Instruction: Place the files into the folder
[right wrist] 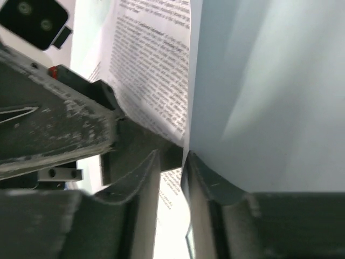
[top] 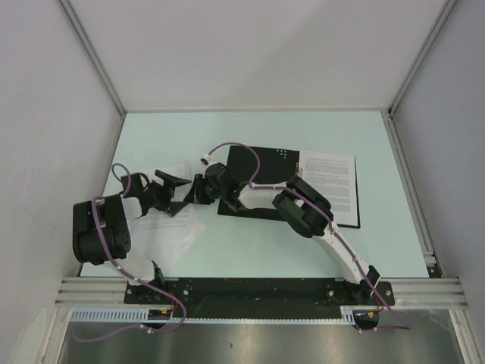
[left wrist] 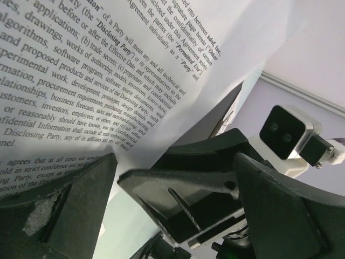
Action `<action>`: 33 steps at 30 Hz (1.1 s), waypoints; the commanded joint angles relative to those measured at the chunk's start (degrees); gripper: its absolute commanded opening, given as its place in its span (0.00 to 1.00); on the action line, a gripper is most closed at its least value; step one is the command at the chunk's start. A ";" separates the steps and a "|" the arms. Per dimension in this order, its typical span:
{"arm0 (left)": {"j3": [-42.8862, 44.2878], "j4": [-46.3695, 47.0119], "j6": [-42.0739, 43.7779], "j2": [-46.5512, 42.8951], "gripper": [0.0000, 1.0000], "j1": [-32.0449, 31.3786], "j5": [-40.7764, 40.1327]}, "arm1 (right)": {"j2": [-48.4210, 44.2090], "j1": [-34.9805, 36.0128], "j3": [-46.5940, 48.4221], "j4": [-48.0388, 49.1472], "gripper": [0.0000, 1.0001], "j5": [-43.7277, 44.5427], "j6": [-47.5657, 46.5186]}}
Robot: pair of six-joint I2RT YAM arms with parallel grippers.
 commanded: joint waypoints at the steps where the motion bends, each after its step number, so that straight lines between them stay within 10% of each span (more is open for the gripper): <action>1: 0.29 -6.34 3.42 -1.44 0.99 -0.79 -0.70 | 1.91 0.32 -1.29 -0.91 0.28 3.73 -3.00; 6: 1.16 -8.27 6.84 -6.96 1.00 -0.62 -1.57 | 2.09 -0.38 1.26 -1.70 0.00 3.29 -4.93; 15: 7.57 -17.41 22.39 -27.24 1.00 -0.88 -11.31 | -7.73 0.23 9.09 -20.40 0.00 8.12 -18.02; 21: 12.23 -17.51 23.55 -33.25 1.00 -9.39 -16.07 | -23.99 -6.07 -2.13 -33.25 0.00 6.82 -21.72; 33: 36.12 -17.76 26.98 -3.58 1.00 -37.70 -14.94 | -60.40 -39.47 -36.78 -47.30 0.00 -8.22 -35.51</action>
